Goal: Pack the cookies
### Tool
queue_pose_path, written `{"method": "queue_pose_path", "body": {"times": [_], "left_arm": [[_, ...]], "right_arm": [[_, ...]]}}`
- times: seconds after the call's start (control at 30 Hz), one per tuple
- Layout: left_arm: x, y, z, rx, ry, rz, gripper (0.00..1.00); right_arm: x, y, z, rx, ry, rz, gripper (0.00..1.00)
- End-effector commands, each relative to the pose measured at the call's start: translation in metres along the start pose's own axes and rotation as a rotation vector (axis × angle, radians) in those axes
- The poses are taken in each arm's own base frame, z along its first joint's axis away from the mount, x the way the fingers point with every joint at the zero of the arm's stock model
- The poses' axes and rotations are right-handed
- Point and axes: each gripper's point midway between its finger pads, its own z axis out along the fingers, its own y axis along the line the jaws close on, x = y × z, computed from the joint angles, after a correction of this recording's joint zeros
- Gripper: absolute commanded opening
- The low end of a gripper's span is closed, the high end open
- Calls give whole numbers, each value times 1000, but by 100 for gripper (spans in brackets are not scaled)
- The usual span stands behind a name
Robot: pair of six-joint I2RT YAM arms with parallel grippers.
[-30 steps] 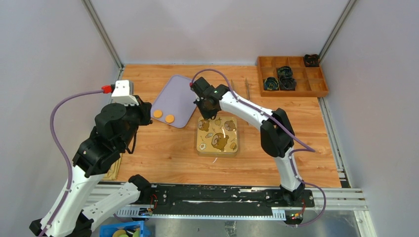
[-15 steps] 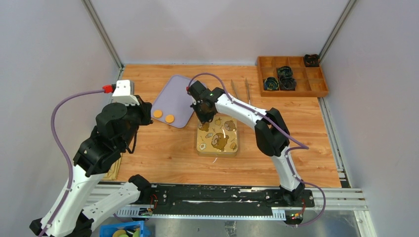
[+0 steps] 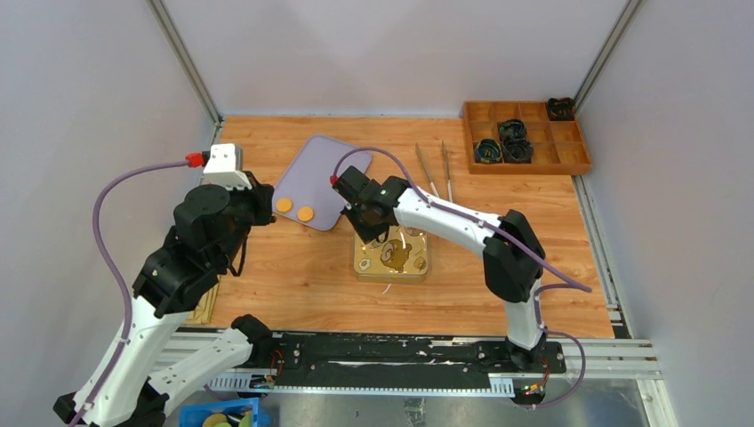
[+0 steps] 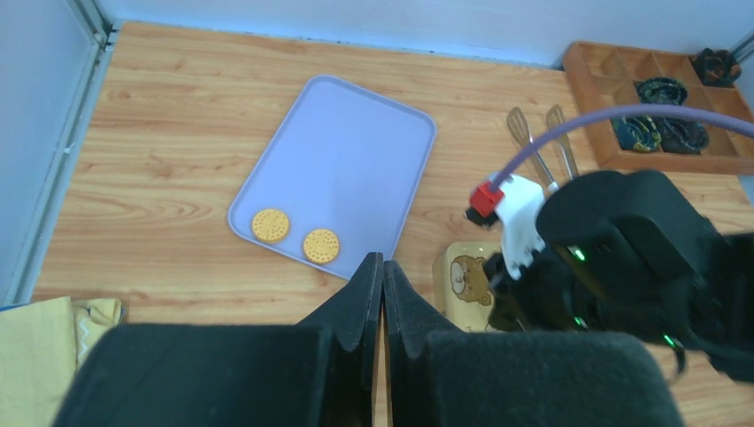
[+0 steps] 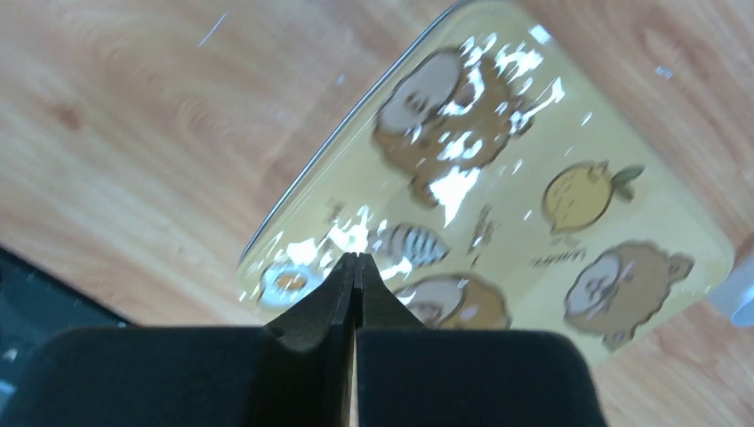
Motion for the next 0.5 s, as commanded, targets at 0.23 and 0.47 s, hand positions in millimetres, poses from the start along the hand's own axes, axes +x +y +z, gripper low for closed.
{"method": "queue_pose_path", "body": {"times": [0.23,0.47], "left_arm": [[11,-4,9,-2,42,21,6],[11,-5,8,7,42,15,6]], "right_arm": [[88,28,-20,-17,105,22,0],[90,21,-16,25,104,21,0]]}}
